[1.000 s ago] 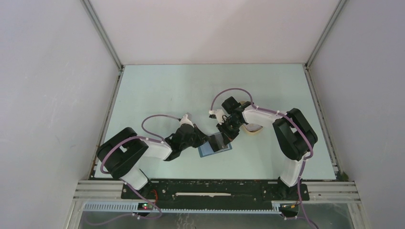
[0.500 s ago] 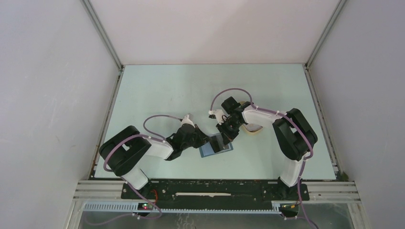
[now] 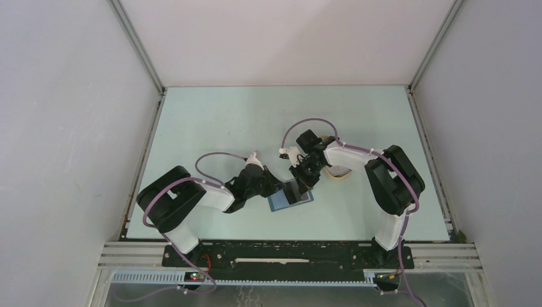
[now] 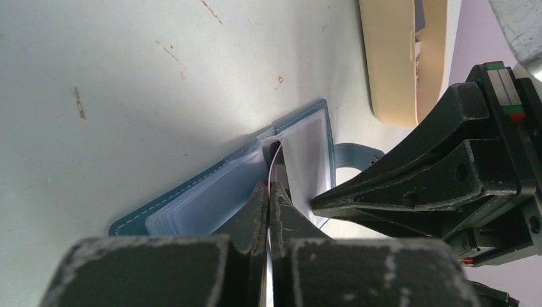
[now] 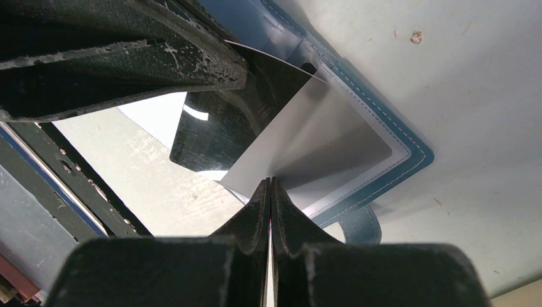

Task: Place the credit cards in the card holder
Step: Insert the credit card into the card holder.

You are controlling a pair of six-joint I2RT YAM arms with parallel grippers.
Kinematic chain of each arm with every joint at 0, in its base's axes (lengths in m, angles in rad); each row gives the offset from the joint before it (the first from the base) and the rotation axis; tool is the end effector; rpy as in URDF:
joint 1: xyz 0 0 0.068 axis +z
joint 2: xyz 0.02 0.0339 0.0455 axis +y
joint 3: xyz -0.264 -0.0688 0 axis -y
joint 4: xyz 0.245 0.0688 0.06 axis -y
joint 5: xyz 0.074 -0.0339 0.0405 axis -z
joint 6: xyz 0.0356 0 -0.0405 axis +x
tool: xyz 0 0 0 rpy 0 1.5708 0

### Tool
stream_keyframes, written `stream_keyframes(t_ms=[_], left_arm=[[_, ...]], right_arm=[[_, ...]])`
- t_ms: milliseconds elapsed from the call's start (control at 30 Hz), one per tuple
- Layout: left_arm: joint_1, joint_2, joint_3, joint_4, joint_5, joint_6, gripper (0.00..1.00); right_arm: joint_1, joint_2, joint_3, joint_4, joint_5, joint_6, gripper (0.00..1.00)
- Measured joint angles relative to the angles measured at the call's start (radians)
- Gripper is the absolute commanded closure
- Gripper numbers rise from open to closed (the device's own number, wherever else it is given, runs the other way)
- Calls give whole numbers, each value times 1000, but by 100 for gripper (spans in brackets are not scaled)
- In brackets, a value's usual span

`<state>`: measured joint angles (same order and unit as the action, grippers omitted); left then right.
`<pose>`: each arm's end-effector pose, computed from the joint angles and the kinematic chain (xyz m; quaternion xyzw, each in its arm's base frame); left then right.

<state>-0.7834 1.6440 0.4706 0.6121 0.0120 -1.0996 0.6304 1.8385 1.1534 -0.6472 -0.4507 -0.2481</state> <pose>0.1997 -0.1995 0.1158 -0.1349 0.8648 -0.3940 0.2804 0.2676 0.2145 0.1565 -0.4356 0.8646 0.2398 0.0717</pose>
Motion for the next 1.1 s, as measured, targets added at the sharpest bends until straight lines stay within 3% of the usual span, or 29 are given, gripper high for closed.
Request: stream_keyframes(t_ms=[500,767,1100], left_arm=[[29,80,50,35,105,1,89],[34,101,62,52,128,1,86],[43,115,61,76,153,1,82]], right_arm=[[-46,-61,7,-39,-123,-71,78],[9,-149,-2,-39,-229,-188,84],[212,-354,-248,206,-60,-408,93]])
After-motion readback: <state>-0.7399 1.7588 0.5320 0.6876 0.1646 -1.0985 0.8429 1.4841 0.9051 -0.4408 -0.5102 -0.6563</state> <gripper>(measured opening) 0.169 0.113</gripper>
